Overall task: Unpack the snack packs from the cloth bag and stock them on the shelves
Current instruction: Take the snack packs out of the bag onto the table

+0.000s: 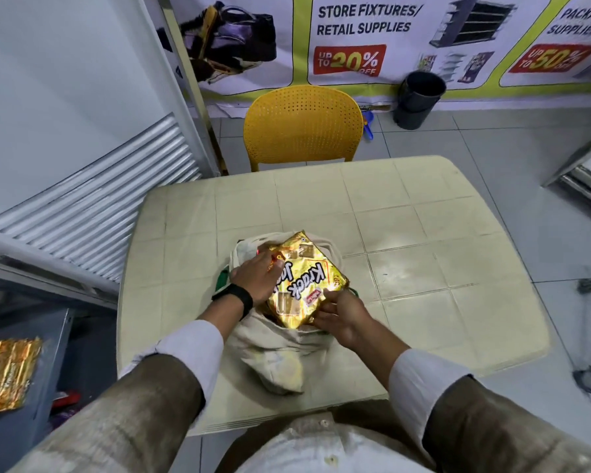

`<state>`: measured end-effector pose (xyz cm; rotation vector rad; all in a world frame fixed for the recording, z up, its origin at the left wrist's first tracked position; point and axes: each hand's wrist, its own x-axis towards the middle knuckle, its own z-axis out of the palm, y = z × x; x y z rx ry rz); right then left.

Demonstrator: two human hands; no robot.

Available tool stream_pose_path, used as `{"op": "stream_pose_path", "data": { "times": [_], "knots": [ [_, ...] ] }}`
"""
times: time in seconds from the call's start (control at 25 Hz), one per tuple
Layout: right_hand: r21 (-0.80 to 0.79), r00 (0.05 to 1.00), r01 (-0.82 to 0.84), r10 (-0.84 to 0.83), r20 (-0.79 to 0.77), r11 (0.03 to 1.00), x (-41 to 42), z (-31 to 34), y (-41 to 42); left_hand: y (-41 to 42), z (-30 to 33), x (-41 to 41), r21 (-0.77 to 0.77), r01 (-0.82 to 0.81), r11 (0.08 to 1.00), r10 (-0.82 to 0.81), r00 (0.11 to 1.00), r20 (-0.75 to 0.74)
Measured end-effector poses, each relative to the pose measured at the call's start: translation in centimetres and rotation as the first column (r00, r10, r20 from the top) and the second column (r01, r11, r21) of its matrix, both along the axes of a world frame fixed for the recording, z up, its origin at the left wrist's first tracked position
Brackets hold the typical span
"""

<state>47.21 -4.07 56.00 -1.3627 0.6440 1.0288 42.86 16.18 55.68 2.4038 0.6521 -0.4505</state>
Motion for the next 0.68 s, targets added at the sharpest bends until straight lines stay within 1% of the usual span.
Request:
{"op": "stream_pose_path", "data": {
  "times": [0.04, 0.08, 0.12, 0.16, 0.24, 0.32, 0.36, 0.4, 0.44, 0.48, 0.52, 0.56, 0.6, 0.64, 0.68],
  "knots": [
    [0.022, 1.000, -0.003, 0.003, 0.003, 1.000, 0.5, 0.5, -0.2, -0.1, 0.2, 0.4, -0.069, -0.056, 0.996, 0.059, 0.998, 0.036],
    [0.046, 1.000, -0.006, 0.005, 0.021, 0.999, 1.1, 0.8, -0.6, -0.4, 0.7, 0.7, -0.139, -0.110, 0.984, 0.125, 0.987, 0.104],
    [0.074, 0.999, -0.022, 0.018, 0.051, 0.997, 2.2, 1.4, -1.5, -1.0, 1.2, 1.2, -0.212, -0.161, 0.964, 0.199, 0.965, 0.171],
    [0.081, 0.994, -0.037, 0.029, 0.105, 0.996, 3.7, 1.7, -2.7, -2.1, 1.8, 1.7, -0.288, -0.199, 0.937, 0.263, 0.943, 0.206],
    [0.026, 0.970, -0.054, 0.046, 0.238, 0.998, 7.6, 2.8, -5.9, -6.4, 3.4, 2.8, -0.473, -0.253, 0.844, 0.382, 0.902, 0.200],
    [-0.081, 0.927, -0.084, 0.108, 0.360, 0.993, 13.5, 2.7, -9.4, -12.8, 4.4, 5.1, -0.671, -0.311, 0.673, 0.490, 0.867, 0.089],
    [-0.164, 0.901, -0.121, 0.177, 0.396, 0.979, 16.6, 2.0, -11.1, -16.1, 4.2, 6.6, -0.738, -0.348, 0.578, 0.525, 0.851, 0.010],
    [-0.270, 0.861, -0.188, 0.291, 0.418, 0.944, 19.2, 1.1, -12.3, -18.8, 3.6, 7.8, -0.781, -0.390, 0.488, 0.557, 0.828, -0.066],
    [-0.372, 0.801, -0.276, 0.426, 0.421, 0.886, 21.7, -0.2, -13.5, -21.3, 2.7, 9.1, -0.807, -0.441, 0.393, 0.585, 0.797, -0.151],
    [-0.466, 0.735, -0.366, 0.557, 0.387, 0.806, 23.9, -1.5, -14.8, -23.9, 2.0, 10.5, -0.820, -0.495, 0.287, 0.598, 0.761, -0.250],
    [-0.528, 0.677, -0.434, 0.651, 0.344, 0.730, 25.6, -2.8, -15.9, -25.9, 1.4, 11.6, -0.809, -0.555, 0.194, 0.594, 0.723, -0.353],
    [-0.558, 0.645, -0.483, 0.705, 0.295, 0.675, 26.9, -3.8, -16.8, -27.6, 0.8, 12.5, -0.795, -0.593, 0.123, 0.577, 0.695, -0.429],
    [-0.573, 0.611, -0.538, 0.754, 0.241, 0.619, 27.8, -4.4, -17.7, -29.0, 0.2, 13.2, -0.785, -0.614, 0.085, 0.563, 0.680, -0.470],
    [-0.578, 0.556, -0.596, 0.806, 0.203, 0.557, 28.1, -4.6, -18.3, -29.6, -0.7, 13.5, -0.777, -0.626, 0.067, 0.547, 0.674, -0.496],
    [-0.570, 0.498, -0.647, 0.847, 0.188, 0.507, 28.3, -5.0, -19.0, -30.2, -1.4, 13.8, -0.766, -0.638, 0.077, 0.529, 0.677, -0.511]
  ]
}}
